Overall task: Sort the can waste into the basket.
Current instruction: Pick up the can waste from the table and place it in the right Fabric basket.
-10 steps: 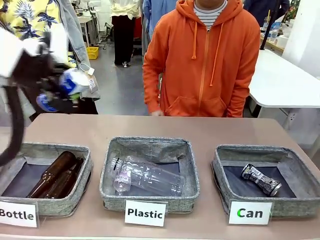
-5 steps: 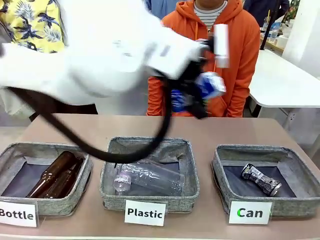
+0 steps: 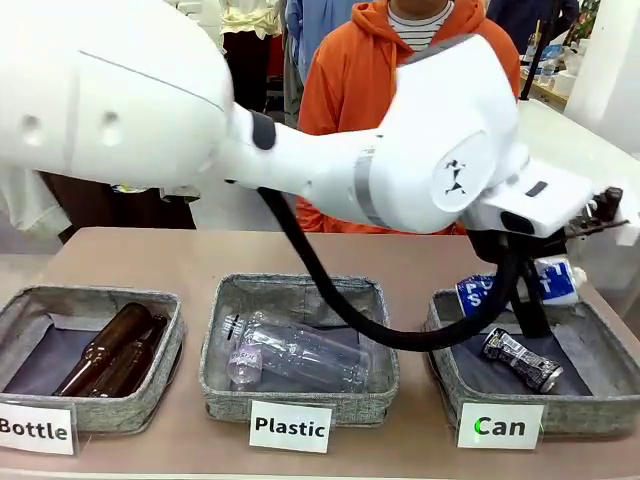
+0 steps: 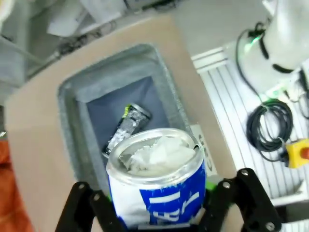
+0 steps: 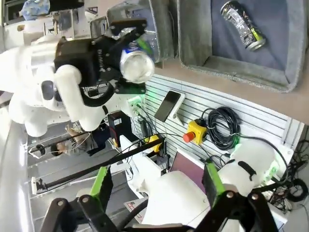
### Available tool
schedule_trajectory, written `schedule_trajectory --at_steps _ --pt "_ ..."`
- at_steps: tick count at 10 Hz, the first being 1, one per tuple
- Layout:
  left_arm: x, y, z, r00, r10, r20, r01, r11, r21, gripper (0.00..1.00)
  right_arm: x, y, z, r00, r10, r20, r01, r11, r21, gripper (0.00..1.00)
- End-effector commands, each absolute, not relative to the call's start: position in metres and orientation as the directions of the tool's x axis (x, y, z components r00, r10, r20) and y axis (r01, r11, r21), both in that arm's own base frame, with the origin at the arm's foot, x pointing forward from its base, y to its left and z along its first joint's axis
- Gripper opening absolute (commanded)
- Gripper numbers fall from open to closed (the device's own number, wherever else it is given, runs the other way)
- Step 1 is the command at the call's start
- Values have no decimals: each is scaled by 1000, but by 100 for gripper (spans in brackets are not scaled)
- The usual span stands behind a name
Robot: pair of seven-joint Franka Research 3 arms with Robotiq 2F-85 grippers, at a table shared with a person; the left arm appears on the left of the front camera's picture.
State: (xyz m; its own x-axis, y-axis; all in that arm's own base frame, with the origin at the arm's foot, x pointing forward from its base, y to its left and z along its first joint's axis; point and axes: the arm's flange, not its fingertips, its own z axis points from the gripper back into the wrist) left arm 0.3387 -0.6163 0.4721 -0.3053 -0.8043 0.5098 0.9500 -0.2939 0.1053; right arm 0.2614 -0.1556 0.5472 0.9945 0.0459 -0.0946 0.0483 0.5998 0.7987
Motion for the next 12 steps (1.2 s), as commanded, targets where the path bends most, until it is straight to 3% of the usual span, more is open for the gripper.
schedule_trajectory --at_steps 1,3,6,7,10,12 --pt "360 -634 475 -297 -825 481 951 -301 71 15 252 -163 543 988 7 -153 117 616 779 100" --pt "363 -634 466 -302 -833 464 948 -312 58 15 239 -177 535 956 -147 -255 291 591 752 100" --pt "362 -635 452 -306 -841 445 946 -321 42 15 242 -178 534 953 -213 -214 297 543 785 100" --pt "362 -635 451 -300 -841 451 948 -317 38 15 237 -186 534 961 -138 -241 275 588 761 100" --pt "363 -634 453 -316 -819 479 942 -332 53 100 237 -186 534 961 -138 -241 275 588 761 100" --pt "361 -632 454 -329 -804 494 937 -345 63 100 237 -186 534 961 -138 -241 275 588 761 100"
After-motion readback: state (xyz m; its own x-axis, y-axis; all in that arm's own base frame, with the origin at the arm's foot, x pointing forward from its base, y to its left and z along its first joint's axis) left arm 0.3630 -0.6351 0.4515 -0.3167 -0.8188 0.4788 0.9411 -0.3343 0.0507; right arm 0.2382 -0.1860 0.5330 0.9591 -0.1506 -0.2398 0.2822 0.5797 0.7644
